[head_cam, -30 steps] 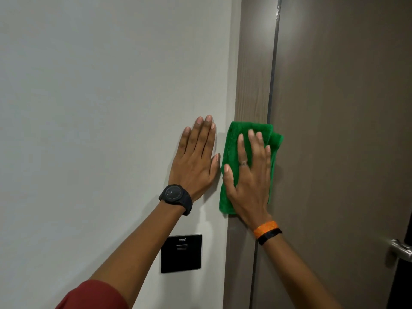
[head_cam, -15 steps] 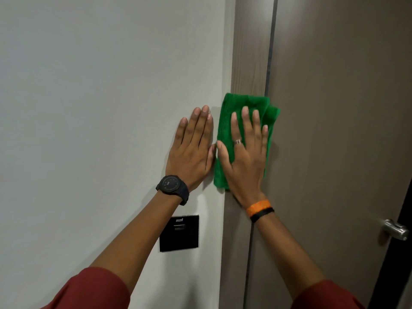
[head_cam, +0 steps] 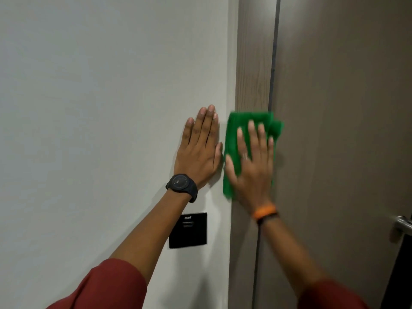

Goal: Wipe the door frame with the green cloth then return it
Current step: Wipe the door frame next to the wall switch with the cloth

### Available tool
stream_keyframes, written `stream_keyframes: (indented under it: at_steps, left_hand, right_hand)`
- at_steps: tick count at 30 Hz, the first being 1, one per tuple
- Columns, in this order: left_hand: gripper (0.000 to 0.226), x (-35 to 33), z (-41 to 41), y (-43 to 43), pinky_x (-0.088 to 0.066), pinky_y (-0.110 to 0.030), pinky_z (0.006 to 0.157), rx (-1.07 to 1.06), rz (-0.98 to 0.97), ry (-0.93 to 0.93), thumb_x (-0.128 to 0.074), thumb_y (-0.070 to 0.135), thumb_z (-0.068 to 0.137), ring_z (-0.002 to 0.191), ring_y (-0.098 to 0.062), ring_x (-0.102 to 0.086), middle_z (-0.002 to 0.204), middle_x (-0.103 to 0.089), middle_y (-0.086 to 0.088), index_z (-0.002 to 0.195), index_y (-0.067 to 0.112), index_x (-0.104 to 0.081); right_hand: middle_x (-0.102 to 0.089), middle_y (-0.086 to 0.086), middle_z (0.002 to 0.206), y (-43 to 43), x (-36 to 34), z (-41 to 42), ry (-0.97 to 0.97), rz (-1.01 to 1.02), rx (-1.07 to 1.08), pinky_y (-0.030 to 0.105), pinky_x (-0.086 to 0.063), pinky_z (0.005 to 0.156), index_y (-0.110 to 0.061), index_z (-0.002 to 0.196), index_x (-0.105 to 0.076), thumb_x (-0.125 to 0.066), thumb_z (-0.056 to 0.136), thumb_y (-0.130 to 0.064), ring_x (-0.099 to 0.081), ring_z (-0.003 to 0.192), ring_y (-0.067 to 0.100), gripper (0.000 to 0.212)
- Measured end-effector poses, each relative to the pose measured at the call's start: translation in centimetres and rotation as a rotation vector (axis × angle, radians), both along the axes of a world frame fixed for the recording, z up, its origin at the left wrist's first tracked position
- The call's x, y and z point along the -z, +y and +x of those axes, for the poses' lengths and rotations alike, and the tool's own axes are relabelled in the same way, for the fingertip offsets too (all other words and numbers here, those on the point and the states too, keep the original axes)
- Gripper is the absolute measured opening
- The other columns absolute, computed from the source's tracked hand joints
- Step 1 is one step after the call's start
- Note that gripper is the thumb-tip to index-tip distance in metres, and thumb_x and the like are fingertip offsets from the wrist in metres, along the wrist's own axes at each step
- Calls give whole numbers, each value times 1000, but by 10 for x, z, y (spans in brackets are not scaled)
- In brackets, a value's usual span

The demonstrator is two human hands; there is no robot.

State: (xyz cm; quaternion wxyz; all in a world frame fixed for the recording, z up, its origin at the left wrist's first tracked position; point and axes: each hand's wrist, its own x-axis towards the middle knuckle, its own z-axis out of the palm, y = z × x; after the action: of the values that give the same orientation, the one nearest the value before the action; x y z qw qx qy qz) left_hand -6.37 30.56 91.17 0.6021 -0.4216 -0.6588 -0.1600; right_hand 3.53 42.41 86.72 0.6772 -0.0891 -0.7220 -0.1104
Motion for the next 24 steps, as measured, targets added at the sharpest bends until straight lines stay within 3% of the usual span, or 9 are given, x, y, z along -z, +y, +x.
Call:
stream_keyframes:
  at_steps: [3, 7, 10, 14, 16, 18, 21, 24]
  left_hand:
    - [64, 0, -2, -2, -11, -49, 129, -11, 0, -1, -24, 32, 107, 158, -31, -8, 170, -10, -17, 160, 0, -9]
    - [64, 1, -3, -1, -10, -48, 129, -11, 4, 12, -21, 33, 107, 158, -30, -6, 170, -8, -17, 160, 1, -7]
    - [64, 0, -2, -1, -9, -47, 129, 3, 10, 2, -23, 31, 106, 158, -30, -8, 170, -10, -17, 160, 1, -8]
    - [67, 0, -2, -2, -5, -46, 129, -6, 0, -14, -26, 33, 105, 158, -29, -5, 170, -7, -16, 161, 1, -5]
    - [68, 1, -3, -3, -5, -46, 130, 0, 3, -18, -27, 33, 105, 158, -29, -5, 170, -7, -16, 161, 1, -6]
    - [68, 1, -2, -3, -5, -46, 130, 3, 5, -10, -28, 33, 105, 158, -29, -5, 170, -8, -16, 161, 1, -7]
    - [68, 0, -3, -3, -5, -46, 130, 21, 2, -20, -29, 33, 104, 158, -30, -6, 170, -9, -16, 160, 1, -8]
    - [67, 1, -3, -2, -5, -46, 130, 18, -4, -22, -28, 31, 104, 158, -30, -6, 170, -10, -17, 160, 0, -10]
  right_hand:
    - [-35, 18, 165, 1, -86, -4, 74, 14, 20, 57, -20, 130, -11, 157, -39, -45, 107, -41, -27, 156, 37, 59]
    - [-32, 16, 168, 1, -88, -7, 85, -30, 41, 53, -17, 131, -11, 159, -35, -45, 107, -40, -23, 158, 34, 60]
    - [-22, 12, 172, -2, -39, -8, 62, -70, 27, 51, -11, 133, -14, 162, -26, -39, 109, -44, -14, 161, 30, 63]
    - [-5, 6, 175, -9, 100, -3, -77, -127, 71, 48, -2, 133, -20, 165, -10, -36, 109, -48, -7, 162, 30, 68]
    - [-2, 4, 175, -10, 155, 3, -133, -129, 93, 47, -1, 133, -23, 165, -6, -41, 106, -49, -5, 162, 28, 73]
    - [0, 2, 175, -10, 168, 6, -153, -117, 103, 47, -2, 134, -24, 165, -6, -50, 100, -46, -3, 162, 26, 82]
    - [0, 1, 175, -13, 133, 6, -126, -109, 70, 48, -5, 134, -26, 165, -6, -51, 99, -45, -3, 162, 25, 81]
    - [-14, 9, 173, -11, 35, -2, -33, -118, 29, 51, -9, 133, -19, 164, -18, -43, 105, -45, -10, 161, 30, 69]
